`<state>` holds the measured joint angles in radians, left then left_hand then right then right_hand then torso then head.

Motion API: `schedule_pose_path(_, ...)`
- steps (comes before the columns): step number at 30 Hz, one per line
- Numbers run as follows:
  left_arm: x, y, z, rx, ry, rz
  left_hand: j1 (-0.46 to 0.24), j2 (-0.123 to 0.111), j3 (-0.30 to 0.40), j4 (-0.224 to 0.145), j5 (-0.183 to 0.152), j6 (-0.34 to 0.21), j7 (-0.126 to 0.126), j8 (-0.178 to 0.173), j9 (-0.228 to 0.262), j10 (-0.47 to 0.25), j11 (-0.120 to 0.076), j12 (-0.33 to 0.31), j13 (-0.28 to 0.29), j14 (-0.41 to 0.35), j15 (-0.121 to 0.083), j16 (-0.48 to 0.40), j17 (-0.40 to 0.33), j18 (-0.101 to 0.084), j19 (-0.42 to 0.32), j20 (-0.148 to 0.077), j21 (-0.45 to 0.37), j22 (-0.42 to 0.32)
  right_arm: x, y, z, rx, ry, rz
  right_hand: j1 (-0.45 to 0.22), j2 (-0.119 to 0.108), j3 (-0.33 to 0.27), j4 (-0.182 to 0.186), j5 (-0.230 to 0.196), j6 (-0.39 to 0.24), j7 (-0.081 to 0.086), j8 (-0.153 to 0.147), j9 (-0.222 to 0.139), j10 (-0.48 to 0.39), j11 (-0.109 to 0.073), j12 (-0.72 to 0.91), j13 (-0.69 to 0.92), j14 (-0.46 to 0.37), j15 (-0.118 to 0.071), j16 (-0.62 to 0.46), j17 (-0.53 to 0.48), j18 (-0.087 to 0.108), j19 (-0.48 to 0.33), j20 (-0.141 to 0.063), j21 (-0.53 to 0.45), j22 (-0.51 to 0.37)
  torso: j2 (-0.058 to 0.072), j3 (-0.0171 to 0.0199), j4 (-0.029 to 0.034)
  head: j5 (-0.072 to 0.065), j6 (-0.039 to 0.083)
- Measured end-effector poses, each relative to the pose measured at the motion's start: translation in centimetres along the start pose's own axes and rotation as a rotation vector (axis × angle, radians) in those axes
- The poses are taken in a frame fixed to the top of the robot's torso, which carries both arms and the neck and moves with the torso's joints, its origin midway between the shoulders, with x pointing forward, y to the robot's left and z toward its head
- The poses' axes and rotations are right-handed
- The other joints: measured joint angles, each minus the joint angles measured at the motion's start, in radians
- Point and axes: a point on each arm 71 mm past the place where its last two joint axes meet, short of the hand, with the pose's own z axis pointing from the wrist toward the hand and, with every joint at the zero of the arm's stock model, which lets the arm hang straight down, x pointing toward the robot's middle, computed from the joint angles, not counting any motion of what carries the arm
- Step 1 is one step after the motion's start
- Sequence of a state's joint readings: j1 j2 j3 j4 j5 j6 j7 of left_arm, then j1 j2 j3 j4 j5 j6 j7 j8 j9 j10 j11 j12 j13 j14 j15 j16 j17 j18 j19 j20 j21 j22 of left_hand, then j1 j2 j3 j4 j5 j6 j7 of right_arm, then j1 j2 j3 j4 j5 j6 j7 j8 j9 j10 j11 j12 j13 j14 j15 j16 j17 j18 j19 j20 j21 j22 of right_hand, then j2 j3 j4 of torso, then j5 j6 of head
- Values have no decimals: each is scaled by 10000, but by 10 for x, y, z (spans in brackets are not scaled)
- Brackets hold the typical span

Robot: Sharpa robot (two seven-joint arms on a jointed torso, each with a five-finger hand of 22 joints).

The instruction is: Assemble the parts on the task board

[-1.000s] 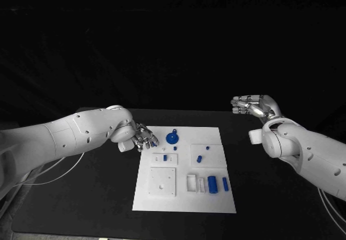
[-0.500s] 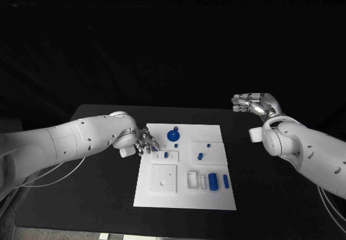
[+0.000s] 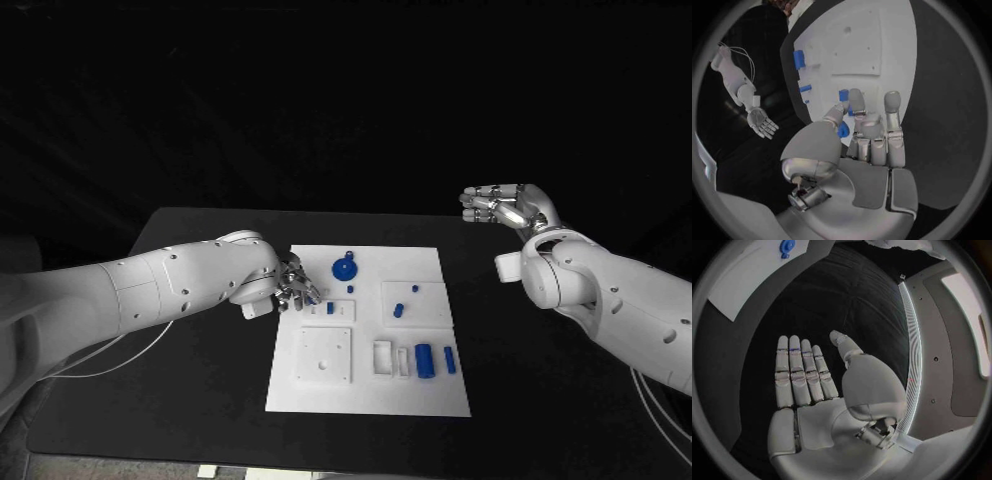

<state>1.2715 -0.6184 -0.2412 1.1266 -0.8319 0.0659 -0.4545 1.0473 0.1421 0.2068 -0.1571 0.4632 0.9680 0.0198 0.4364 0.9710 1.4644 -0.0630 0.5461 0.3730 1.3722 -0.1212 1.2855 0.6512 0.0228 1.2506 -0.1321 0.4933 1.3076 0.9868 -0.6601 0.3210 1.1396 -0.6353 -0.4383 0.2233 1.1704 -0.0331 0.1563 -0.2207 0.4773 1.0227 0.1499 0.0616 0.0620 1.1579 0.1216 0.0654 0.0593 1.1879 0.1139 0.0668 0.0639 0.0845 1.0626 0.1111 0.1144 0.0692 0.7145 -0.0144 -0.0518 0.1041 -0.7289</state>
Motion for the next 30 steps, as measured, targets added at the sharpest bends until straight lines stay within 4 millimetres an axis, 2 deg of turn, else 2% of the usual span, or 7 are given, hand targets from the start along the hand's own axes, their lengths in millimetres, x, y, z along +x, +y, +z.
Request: schedule_pose_path(30,6,0,6,139,-101,1072,3,-1,-34,-46,-146,52,52,-108,-56,2,3,-1,-20,-1,0,-1,-23,1,0,0,0,-3,0,-1,0,40,59,17,0,0,0,0,-1,-35,34,0,0,0,0,0,1,0,-1,0,0,-1,1,-1,-39,0,3,12,-1,20,-211)
